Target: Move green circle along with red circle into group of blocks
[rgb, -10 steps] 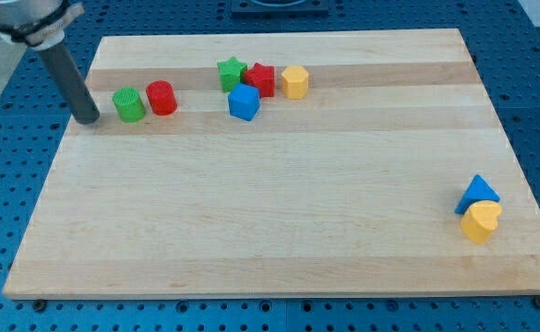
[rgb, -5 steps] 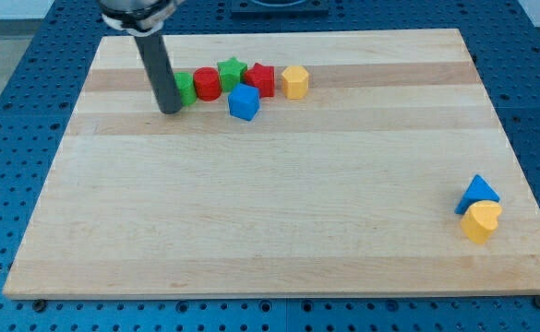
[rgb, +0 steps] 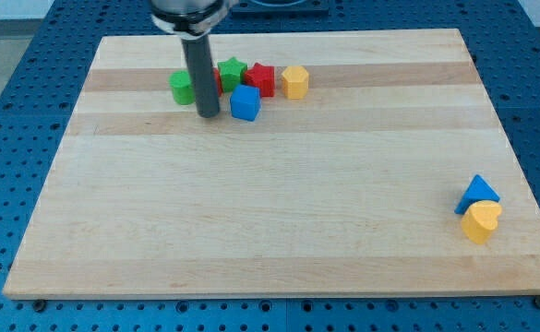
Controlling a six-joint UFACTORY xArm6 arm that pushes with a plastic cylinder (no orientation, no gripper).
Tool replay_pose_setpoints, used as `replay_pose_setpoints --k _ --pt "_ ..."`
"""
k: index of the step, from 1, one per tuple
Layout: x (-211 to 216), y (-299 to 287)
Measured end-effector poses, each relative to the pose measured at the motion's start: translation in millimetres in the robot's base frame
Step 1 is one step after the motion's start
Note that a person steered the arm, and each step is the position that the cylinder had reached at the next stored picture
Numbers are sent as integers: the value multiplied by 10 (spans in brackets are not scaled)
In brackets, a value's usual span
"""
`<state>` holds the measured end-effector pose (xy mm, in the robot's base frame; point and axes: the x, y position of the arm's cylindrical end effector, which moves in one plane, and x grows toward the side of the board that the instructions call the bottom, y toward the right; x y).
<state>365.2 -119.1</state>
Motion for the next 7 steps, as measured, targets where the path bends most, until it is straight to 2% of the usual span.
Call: replay_pose_setpoints --k 2,3,4,7 --pt "123 -704" --pt "-441 -809" --pt "-445 -753" --pt "-446 321"
